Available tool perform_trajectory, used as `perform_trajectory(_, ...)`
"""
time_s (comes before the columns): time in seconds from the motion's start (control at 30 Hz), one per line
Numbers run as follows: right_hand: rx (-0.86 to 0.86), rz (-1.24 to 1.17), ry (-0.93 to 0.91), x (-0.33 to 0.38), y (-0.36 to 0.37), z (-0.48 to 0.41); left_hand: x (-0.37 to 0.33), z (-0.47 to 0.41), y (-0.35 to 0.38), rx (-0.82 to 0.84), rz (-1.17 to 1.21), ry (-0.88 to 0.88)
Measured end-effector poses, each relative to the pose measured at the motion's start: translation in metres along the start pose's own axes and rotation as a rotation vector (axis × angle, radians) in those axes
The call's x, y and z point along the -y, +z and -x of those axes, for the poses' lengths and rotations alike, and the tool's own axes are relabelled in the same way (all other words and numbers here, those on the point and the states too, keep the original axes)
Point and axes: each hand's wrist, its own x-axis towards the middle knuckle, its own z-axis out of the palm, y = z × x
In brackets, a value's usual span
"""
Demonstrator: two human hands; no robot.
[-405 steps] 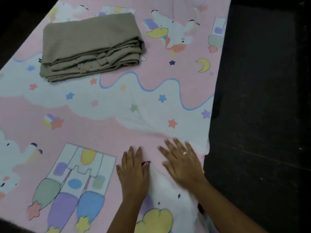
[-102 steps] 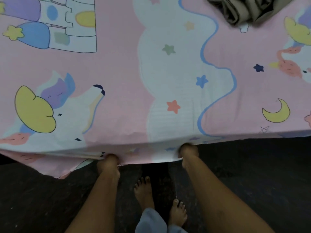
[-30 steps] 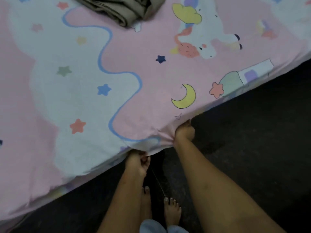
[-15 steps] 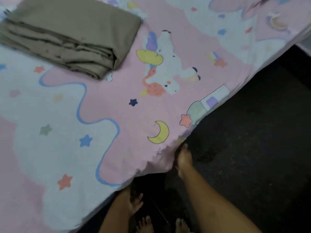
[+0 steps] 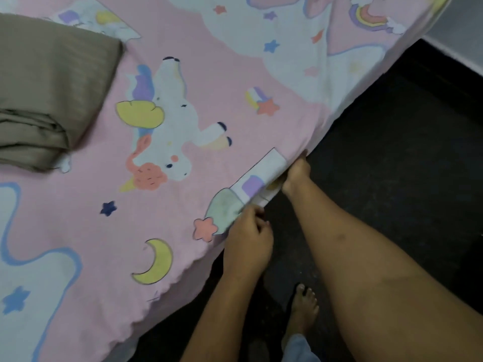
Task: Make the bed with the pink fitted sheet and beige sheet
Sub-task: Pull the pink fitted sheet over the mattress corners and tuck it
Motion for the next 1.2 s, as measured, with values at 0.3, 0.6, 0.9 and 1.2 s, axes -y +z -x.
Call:
perform_trajectory(0.3, -0.16, 0.662, -0.134, 0.02, -0.041, -0.021, -0.038, -0.071, 0.075, 0.053, -0.399, -0.141)
perform_trajectory(0.6, 0.05, 0.962, 0.085, 0.022, -0.076, -0.029, -0.092, -0.078, 0.065, 0.286, -0.416, -0.401)
perform_trajectory(0.9, 0.038, 0.299, 0.229, 0.105, -0.093, -0.089, -0.209, -0.132, 0.08, -0.212, -0.268, 0.284)
perform_trajectory(1.2, -0.126, 0.012, 0.044, 0.19, -0.008, -0.147, -0.222, -0.194, 0.102, -0.21, -0.442, 0.404)
